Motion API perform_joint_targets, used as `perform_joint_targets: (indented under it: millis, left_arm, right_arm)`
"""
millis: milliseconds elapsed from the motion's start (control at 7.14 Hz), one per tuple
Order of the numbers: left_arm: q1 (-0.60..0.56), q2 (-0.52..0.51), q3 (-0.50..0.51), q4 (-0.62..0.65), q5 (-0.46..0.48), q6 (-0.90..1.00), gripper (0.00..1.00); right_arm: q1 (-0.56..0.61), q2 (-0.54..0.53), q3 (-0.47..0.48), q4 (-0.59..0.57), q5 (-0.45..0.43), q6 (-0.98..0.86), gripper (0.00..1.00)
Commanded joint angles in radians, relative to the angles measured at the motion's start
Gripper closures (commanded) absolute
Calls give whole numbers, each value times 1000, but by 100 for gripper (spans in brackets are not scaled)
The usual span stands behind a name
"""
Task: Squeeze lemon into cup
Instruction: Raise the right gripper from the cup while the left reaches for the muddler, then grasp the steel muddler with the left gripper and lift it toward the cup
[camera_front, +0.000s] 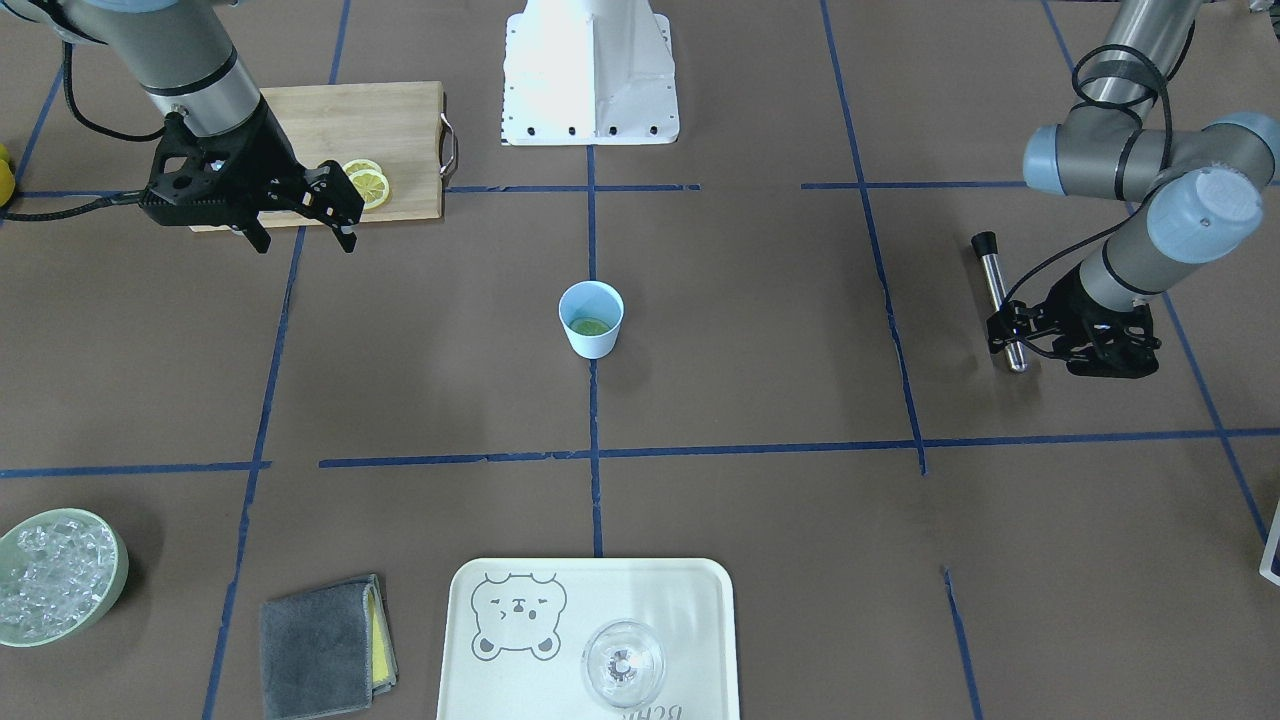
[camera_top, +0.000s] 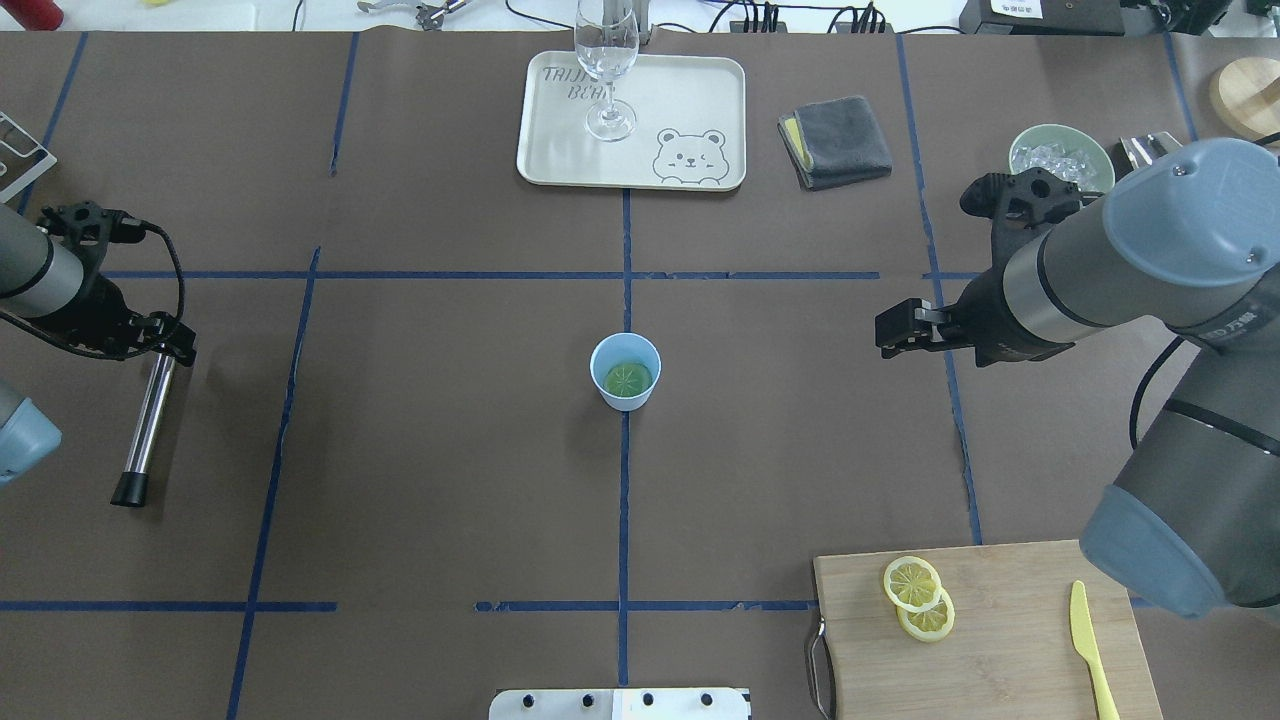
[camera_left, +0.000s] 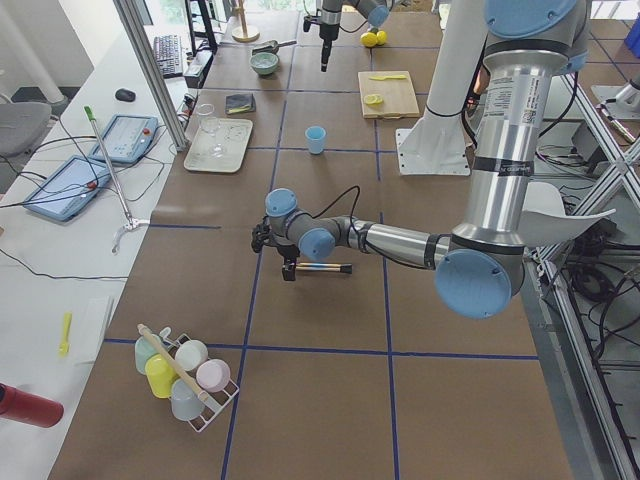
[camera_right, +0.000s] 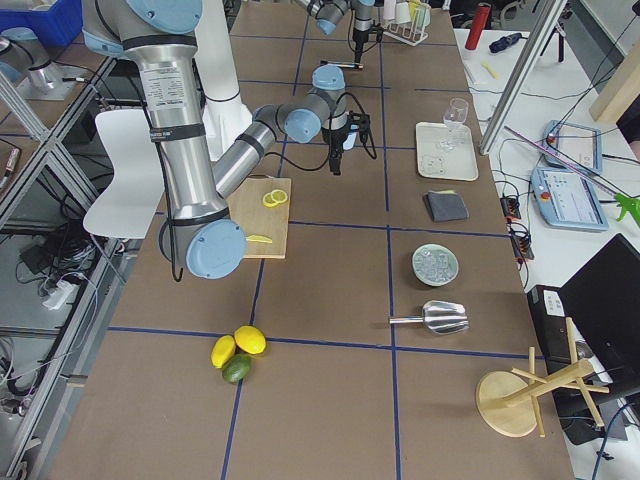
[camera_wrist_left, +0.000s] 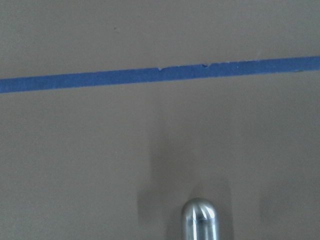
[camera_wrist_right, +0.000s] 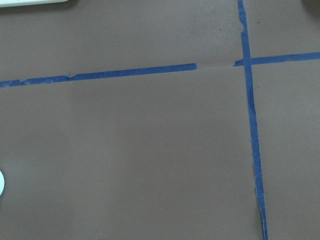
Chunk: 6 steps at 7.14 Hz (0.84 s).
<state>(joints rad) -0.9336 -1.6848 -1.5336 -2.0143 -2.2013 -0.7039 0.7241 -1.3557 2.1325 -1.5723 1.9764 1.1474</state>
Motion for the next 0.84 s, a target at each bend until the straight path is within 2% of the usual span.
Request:
perform_joint_targets:
  millis: [0, 140, 280, 560, 700]
  left_arm:
    - [15, -4, 1, 0, 0, 0, 24]
    - [15, -6, -2, 3, 2, 1, 83]
    - [16, -6, 0, 3, 2, 3, 100]
    - [16, -6, -23, 6, 2, 1, 100]
    - [15, -3, -67, 8, 3, -3, 100]
  right_arm:
    - [0, 1, 0, 0, -1, 0, 0]
    - [-2, 6, 0, 0, 1, 0, 0]
    - [-2, 7, 0, 0, 1, 0, 0]
    - [-2, 9, 0, 0, 1, 1, 0]
    - [-2, 9, 1, 0, 1, 0, 0]
